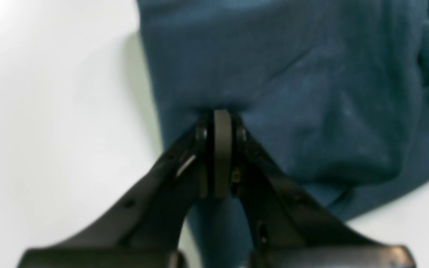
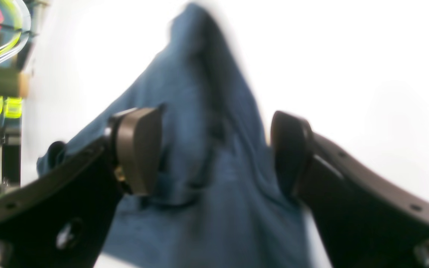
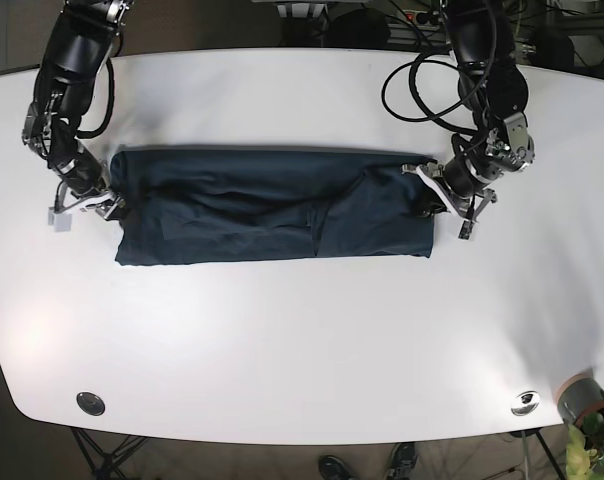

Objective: Fold the T-shirt properly

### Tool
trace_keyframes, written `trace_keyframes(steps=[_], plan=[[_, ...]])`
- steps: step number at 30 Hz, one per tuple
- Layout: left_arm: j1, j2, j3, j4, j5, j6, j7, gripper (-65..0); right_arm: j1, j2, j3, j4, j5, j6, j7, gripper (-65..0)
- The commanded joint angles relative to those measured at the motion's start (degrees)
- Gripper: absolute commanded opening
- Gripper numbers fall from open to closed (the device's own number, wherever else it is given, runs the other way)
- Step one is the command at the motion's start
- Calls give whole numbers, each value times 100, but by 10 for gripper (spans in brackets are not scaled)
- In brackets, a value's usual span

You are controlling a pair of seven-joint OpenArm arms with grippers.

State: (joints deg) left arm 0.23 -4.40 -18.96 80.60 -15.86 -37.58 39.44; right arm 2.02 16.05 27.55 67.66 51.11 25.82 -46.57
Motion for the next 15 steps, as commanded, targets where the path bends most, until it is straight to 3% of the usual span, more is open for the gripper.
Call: trace_keyframes(steps=[1,7,13,15], plan=[[-36,-65,-16,85,-54,-26,-80,-650,13,-71,-157,245,27,24,2,-219],[105,-197,-25,683,-98,-26,-45,-650,4,-282,-491,254,27,24,19,-219],[254,-215,-42,1123,-54,0,-45,-650,13,-300,-623,254,18,15,37,-224],[254,-215,-42,947,-45,9,-72,-650,13,-309,-623,254,18,15,37,-257]])
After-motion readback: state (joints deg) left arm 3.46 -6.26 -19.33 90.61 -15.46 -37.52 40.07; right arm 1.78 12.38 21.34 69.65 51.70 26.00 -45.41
